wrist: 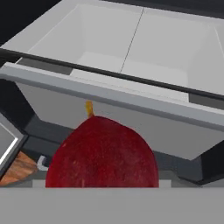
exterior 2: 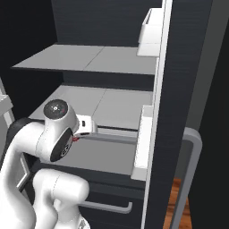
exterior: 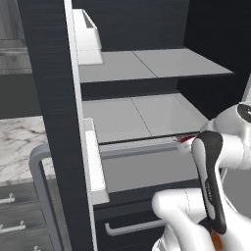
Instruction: Retrieve the orange and pear from the fridge and place them into the bowl on the dining table.
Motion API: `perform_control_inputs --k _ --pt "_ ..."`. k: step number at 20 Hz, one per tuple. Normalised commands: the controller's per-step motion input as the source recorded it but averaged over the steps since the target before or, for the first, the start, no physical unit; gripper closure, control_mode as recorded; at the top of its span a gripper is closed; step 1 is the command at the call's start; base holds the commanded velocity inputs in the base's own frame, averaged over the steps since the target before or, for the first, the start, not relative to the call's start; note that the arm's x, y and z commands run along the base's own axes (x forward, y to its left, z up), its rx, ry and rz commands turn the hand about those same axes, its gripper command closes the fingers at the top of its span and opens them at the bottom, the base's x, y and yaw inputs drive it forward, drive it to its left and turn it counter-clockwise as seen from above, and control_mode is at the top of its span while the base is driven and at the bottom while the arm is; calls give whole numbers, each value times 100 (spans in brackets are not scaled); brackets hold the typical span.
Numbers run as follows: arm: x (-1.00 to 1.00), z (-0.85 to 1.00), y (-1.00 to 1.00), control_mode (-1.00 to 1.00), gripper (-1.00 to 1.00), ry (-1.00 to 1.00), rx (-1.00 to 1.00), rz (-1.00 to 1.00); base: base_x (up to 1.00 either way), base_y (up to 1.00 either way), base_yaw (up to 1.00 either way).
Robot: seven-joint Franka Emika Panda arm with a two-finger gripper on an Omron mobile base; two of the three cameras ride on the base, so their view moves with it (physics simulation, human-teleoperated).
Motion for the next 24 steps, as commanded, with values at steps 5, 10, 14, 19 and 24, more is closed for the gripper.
perform_control_inputs --k 5,10,14,19,24 --pt "-40 0 0 100 100 0 0 7 -60 0 12" --pt "0 0 0 100 100 0 0 0 -100 30 16" --pt "0 0 0 100 100 0 0 0 -100 61 18" --pt "0 0 0 100 100 0 0 0 -86 98 38" --pt "0 0 0 100 100 0 0 0 -43 100 58"
